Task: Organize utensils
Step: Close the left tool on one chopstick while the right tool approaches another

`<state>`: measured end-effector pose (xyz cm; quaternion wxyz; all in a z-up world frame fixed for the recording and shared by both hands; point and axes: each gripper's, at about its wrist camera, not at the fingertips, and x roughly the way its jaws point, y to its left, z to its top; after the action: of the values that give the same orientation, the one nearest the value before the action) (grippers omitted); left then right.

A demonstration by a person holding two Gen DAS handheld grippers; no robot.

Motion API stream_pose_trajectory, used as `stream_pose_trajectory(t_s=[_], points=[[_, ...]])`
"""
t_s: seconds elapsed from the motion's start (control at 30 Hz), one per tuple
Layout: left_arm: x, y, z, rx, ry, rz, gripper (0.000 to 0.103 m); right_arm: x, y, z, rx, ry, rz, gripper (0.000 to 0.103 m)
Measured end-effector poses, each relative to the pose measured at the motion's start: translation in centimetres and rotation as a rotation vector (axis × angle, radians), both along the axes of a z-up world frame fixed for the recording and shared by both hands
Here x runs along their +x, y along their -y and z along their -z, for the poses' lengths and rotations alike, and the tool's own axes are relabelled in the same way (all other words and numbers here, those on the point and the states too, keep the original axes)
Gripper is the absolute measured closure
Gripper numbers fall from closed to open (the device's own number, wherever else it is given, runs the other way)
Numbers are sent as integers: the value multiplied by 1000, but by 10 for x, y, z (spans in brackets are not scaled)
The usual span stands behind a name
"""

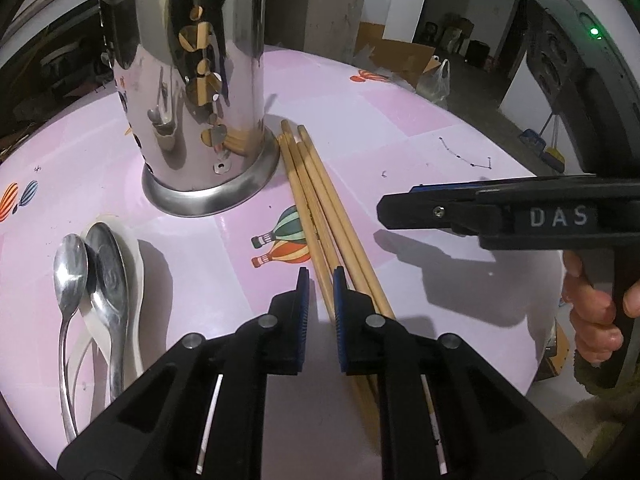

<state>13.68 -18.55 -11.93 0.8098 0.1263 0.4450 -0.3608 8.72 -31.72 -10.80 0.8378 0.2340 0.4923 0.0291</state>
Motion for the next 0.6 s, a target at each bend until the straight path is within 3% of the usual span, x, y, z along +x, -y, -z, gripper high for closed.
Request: stream_pose_trajectory(t_s=[0.47,0.6], points=[[14,16,7,72,19,-16,92,2,-3,4,23,-7,-26,66],[17,15,8,61,19,-34,97,6,-9,2,4,-5,-47,66]])
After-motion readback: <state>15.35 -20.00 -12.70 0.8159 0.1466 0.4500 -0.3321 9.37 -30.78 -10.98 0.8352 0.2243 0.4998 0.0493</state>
